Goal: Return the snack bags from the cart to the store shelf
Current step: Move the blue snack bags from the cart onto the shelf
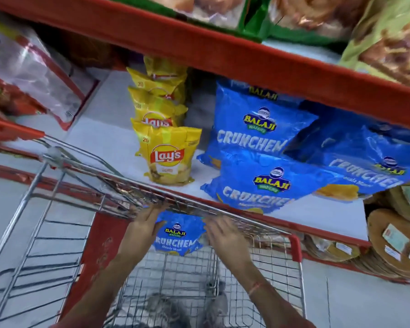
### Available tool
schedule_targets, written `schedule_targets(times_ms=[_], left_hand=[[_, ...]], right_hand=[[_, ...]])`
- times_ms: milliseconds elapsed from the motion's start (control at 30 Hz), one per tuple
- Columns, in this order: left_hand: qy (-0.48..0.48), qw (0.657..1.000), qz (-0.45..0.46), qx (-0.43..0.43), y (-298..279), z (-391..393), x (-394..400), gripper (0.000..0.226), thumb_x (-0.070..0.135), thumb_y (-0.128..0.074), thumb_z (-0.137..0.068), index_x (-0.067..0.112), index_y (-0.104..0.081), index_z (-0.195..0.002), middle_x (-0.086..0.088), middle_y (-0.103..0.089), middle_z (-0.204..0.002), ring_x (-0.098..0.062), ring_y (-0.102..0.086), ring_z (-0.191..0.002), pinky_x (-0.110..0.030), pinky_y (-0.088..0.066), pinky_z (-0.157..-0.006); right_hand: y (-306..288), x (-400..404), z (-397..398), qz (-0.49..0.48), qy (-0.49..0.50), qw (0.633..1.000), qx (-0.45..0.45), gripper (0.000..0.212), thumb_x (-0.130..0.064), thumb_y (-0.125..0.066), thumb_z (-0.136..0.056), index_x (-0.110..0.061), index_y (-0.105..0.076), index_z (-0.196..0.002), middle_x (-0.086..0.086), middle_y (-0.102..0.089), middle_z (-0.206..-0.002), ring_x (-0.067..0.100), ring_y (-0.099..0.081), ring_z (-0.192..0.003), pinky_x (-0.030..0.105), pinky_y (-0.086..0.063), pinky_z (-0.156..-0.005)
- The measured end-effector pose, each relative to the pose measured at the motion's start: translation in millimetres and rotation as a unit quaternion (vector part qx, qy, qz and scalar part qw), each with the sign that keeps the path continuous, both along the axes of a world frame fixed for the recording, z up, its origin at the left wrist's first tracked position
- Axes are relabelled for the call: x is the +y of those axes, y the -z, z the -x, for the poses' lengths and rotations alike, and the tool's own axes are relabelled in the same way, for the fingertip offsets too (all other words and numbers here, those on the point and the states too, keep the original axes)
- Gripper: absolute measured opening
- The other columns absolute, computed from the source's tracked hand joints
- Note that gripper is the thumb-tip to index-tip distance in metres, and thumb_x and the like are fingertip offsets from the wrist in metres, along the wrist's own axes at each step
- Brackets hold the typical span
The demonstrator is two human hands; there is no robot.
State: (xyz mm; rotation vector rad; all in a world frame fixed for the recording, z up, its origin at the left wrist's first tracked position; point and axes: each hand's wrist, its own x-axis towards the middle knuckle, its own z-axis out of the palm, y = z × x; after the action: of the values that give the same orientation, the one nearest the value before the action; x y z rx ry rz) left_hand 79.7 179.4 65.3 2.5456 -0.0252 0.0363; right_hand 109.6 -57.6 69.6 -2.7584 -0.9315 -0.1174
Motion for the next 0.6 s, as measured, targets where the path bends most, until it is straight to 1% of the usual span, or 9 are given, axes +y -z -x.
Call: schedule_targets(times_ms=[33,100,167,267,367,433,500,533,600], left_hand=[[0.011,0.999,-0.025,0.029,13,-3,4,0.038,0.032,-0.057,-0.086,0.015,-0.048,-0.118,-0.018,-0.068,-0.103,-0.033,-0.064,-0.087,-0.041,-0.059,-0.055],[0.052,0.989,-0.087,0.104,34,-14,12,0.061,0.013,-0.081,-0.065,0.012,-0.051,-0.117,-0.021,-0.069,-0.095,-0.037,-0.067,-0.081,-0.041,-0.059,-0.055],[0.081,0.974,-0.159,0.139,48,-23,17,0.069,0.013,-0.091,-0.045,0.004,-0.061,-0.107,-0.020,-0.071,-0.089,-0.036,-0.068,-0.078,-0.041,-0.058,-0.064],[0.105,0.956,-0.243,0.125,57,-32,17,0.064,0.017,-0.093,-0.023,0.007,-0.071,-0.083,-0.012,-0.073,-0.079,-0.029,-0.069,-0.068,-0.038,-0.058,-0.060],[0.096,0.952,-0.255,0.138,64,-29,17,0.049,0.010,-0.091,-0.024,0.014,-0.072,-0.068,-0.008,-0.072,-0.079,-0.027,-0.068,-0.069,-0.032,-0.057,-0.055],[0.073,0.950,-0.237,0.191,65,-20,16,0.038,0.009,-0.089,-0.038,0.013,-0.071,-0.071,-0.007,-0.071,-0.083,-0.028,-0.068,-0.076,-0.030,-0.059,-0.056],[0.046,0.944,-0.230,0.230,52,-9,9,0.025,0.010,-0.084,-0.053,0.010,-0.070,-0.073,-0.011,-0.071,-0.076,-0.030,-0.067,-0.071,-0.032,-0.058,-0.052],[0.036,0.945,-0.234,0.227,43,-2,5,0.022,0.011,-0.085,-0.054,0.011,-0.070,-0.070,-0.012,-0.070,-0.068,-0.030,-0.067,-0.063,-0.030,-0.057,-0.048],[0.021,0.942,-0.242,0.230,20,9,-5,0.014,0.017,-0.079,-0.068,0.018,-0.071,-0.080,-0.010,-0.071,-0.072,-0.027,-0.069,-0.065,-0.029,-0.055,-0.052]], right_hand=[[16,4,-2,0.045,0.008,0.998,0.049,0.038,-0.012,-0.066,-0.080,-0.014,-0.055,-0.117,0.002,-0.066,-0.110,0.021,-0.057,-0.102,0.029,-0.051,-0.087],[40,11,-9,0.120,0.027,0.983,0.134,0.051,-0.017,-0.073,-0.071,-0.011,-0.055,-0.118,0.005,-0.066,-0.110,0.024,-0.060,-0.099,0.031,-0.058,-0.074],[55,19,-16,0.180,0.029,0.966,0.182,0.058,-0.017,-0.076,-0.066,-0.008,-0.055,-0.119,0.008,-0.066,-0.110,0.027,-0.062,-0.098,0.035,-0.060,-0.069],[54,27,-21,0.193,0.033,0.961,0.193,0.056,-0.011,-0.080,-0.056,-0.009,-0.062,-0.108,0.008,-0.069,-0.101,0.026,-0.067,-0.087,0.032,-0.060,-0.063],[40,30,-16,0.203,0.073,0.953,0.215,0.041,-0.001,-0.078,-0.052,-0.007,-0.067,-0.092,0.013,-0.068,-0.102,0.029,-0.069,-0.065,0.033,-0.057,-0.050],[32,29,-9,0.180,0.094,0.944,0.260,0.021,0.003,-0.066,-0.072,-0.005,-0.066,-0.092,0.016,-0.063,-0.111,0.034,-0.068,-0.070,0.038,-0.056,-0.059],[26,25,-2,0.194,0.099,0.940,0.261,0.015,-0.001,-0.052,-0.088,-0.006,-0.064,-0.097,0.016,-0.067,-0.102,0.034,-0.067,-0.084,0.040,-0.053,-0.071],[22,22,2,0.201,0.099,0.938,0.265,0.016,-0.004,-0.049,-0.091,-0.006,-0.064,-0.098,0.016,-0.069,-0.096,0.033,-0.066,-0.087,0.040,-0.052,-0.073],[6,14,12,0.192,0.107,0.944,0.248,0.014,-0.005,-0.054,-0.088,-0.009,-0.066,-0.093,0.014,-0.072,-0.084,0.030,-0.067,-0.079,0.037,-0.053,-0.068]])
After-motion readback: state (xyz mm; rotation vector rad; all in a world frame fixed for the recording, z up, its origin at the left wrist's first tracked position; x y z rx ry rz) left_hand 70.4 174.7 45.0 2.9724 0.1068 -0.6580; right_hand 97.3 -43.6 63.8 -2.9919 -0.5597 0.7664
